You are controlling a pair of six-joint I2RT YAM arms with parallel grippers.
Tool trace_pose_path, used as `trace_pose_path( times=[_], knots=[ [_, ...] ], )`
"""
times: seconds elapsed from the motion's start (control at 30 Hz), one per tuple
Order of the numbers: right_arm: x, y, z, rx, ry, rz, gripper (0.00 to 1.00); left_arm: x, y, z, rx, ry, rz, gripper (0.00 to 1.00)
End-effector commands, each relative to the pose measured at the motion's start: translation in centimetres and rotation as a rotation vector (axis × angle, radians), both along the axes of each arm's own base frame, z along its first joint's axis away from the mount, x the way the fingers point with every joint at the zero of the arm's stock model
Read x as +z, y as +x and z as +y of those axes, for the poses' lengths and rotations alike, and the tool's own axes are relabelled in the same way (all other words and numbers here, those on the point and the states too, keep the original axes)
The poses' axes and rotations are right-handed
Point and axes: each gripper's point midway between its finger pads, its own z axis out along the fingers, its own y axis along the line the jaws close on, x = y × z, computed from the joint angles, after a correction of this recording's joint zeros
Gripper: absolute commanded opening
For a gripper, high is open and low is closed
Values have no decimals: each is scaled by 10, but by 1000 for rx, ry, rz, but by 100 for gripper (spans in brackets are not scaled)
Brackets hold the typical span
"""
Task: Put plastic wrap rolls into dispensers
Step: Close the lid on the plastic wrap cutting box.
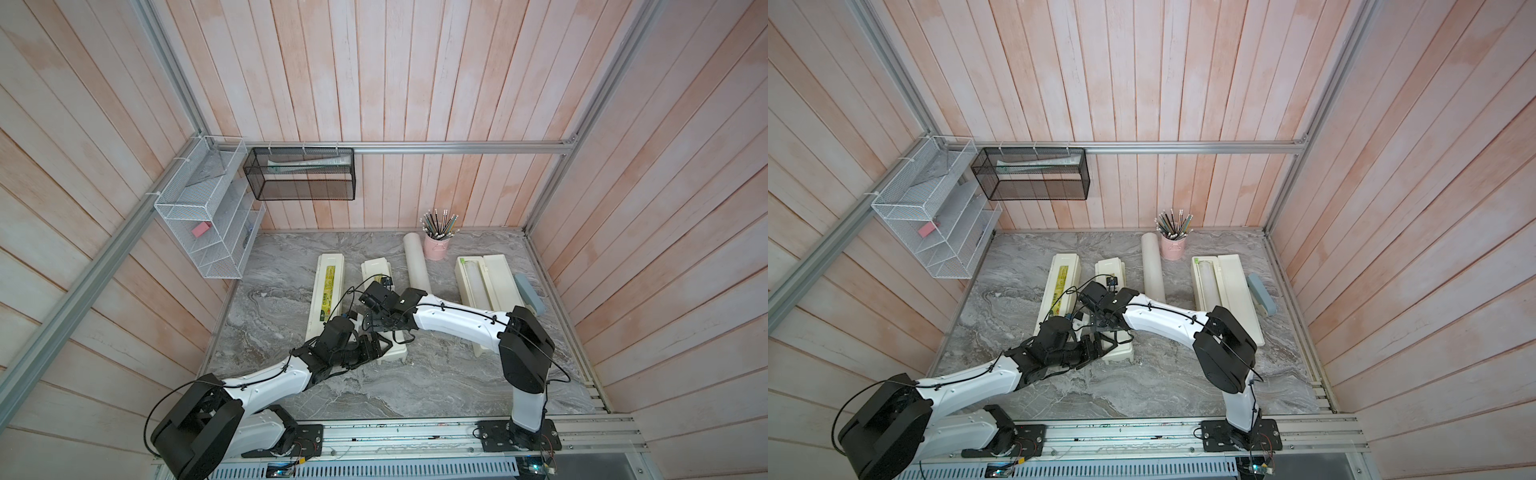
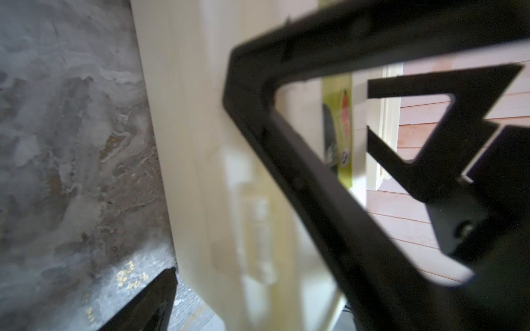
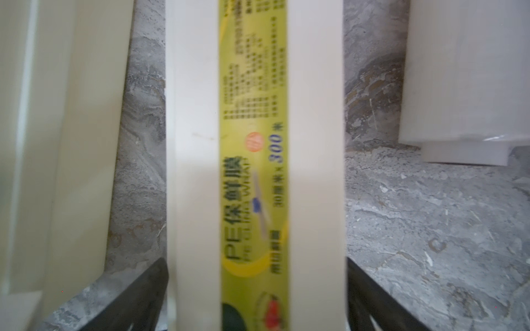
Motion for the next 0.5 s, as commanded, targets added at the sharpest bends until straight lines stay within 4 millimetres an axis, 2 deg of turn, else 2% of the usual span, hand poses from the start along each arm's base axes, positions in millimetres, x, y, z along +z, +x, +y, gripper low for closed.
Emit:
trace_pose_path(
  times=[0.0, 0.23, 0.4, 0.47],
  knots=[
    [-10, -5, -7, -2, -70, 28, 90, -14, 0, 6, 14, 65, 28, 94],
    [-6, -4, -15, -26, -76, 9, 83, -15, 1, 4, 10, 69, 23, 94],
    [-5, -4, -20, -46, -80, 3, 82, -14, 3, 3, 1, 79, 12, 94],
    [-3, -5, -17, -38, -65, 5, 84, -20, 4, 5, 6, 114, 25, 94]
  ],
)
